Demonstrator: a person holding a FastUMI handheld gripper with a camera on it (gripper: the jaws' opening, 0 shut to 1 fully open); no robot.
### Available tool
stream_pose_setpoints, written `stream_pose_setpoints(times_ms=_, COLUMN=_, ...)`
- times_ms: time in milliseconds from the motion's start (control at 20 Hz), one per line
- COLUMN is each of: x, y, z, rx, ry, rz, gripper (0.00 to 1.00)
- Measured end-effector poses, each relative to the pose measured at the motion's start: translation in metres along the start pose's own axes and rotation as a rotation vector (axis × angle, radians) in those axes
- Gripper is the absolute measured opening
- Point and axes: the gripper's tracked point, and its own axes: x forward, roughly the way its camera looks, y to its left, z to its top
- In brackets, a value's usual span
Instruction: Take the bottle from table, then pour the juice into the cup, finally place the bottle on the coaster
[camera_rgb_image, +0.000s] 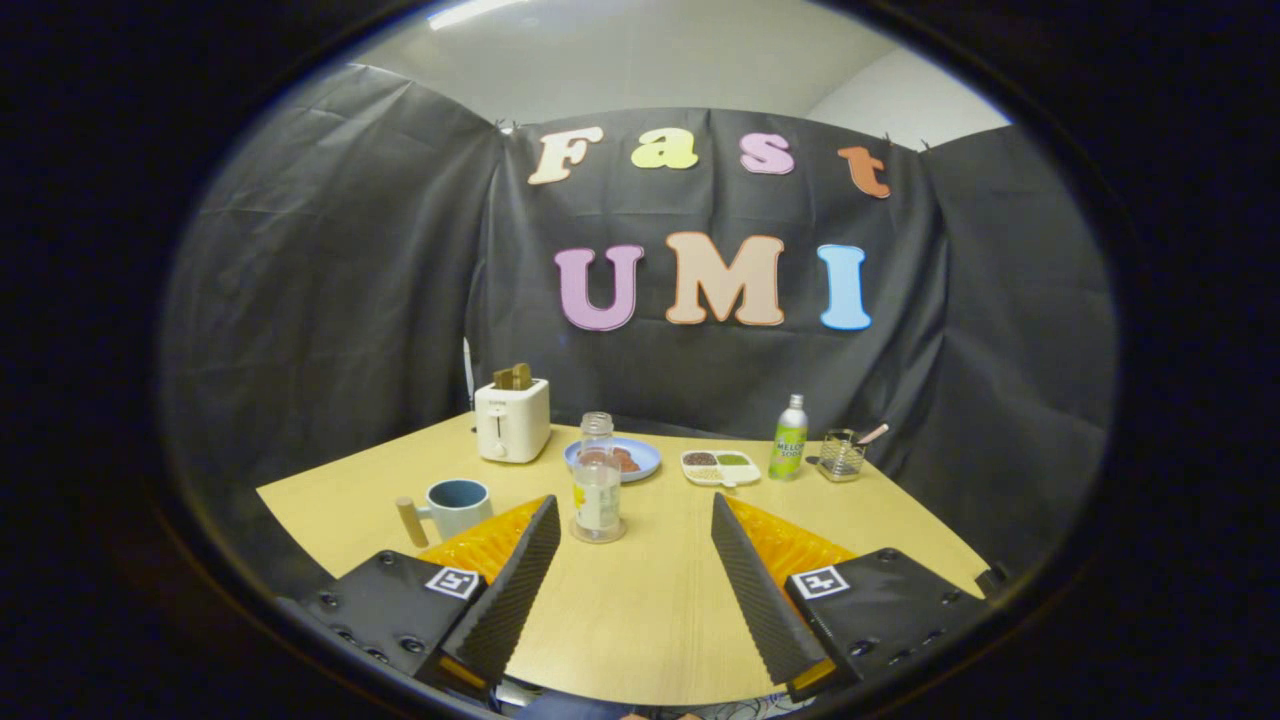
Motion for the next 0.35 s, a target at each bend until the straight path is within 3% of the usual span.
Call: stream_pose_setpoints(times_ms=350, x=0.0004, y=-0.0053, z=0.0034, rx=-0.013, ry=-0.001, rz=-0.011, gripper=0.96)
